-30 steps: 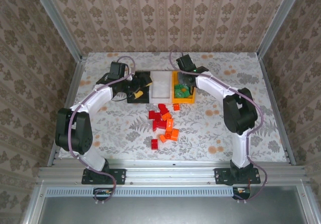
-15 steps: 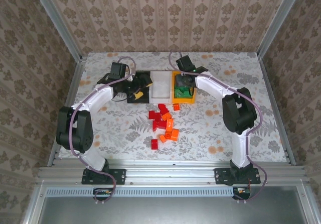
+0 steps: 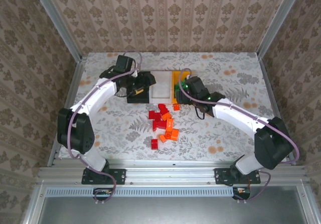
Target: Sort the legos into containers by color
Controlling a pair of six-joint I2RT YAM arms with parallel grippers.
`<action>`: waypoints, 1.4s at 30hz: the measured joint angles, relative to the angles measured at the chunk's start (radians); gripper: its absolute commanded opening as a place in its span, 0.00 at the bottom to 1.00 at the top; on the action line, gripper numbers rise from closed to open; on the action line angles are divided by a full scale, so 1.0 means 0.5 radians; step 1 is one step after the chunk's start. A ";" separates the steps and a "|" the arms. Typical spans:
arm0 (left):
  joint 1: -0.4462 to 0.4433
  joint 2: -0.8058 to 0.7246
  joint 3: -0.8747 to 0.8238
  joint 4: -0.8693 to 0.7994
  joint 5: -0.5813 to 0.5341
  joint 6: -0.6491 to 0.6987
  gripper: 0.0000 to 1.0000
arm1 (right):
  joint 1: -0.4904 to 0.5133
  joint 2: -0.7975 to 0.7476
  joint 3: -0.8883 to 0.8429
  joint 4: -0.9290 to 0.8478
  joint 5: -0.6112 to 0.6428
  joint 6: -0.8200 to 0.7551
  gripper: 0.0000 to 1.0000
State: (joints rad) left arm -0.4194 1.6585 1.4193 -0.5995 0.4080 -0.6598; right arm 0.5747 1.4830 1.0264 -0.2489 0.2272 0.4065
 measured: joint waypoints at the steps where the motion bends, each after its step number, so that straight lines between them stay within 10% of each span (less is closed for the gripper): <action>1: -0.041 -0.014 0.033 -0.040 -0.047 0.025 0.82 | 0.004 -0.007 -0.047 0.039 0.000 0.015 0.70; 12: -0.740 -0.581 -0.672 -0.155 -0.731 0.031 0.79 | 0.035 -0.282 -0.591 0.498 0.198 0.220 0.61; 26: -1.408 -0.352 -0.974 -0.121 -0.971 -0.307 0.62 | 0.038 -0.279 -0.697 0.628 0.439 0.356 0.61; 37: -1.505 -0.331 -1.167 -0.074 -1.064 -0.523 0.59 | 0.038 -0.271 -0.697 0.628 0.454 0.355 0.61; 42: -1.505 -0.315 -1.218 0.021 -1.076 -0.578 0.42 | 0.038 -0.248 -0.697 0.627 0.454 0.355 0.61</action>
State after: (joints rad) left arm -1.1721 1.5009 0.8104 -0.5892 -0.1299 -0.9485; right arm 0.5938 1.3590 0.6777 0.0647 0.4541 0.5838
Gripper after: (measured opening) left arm 0.465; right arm 0.611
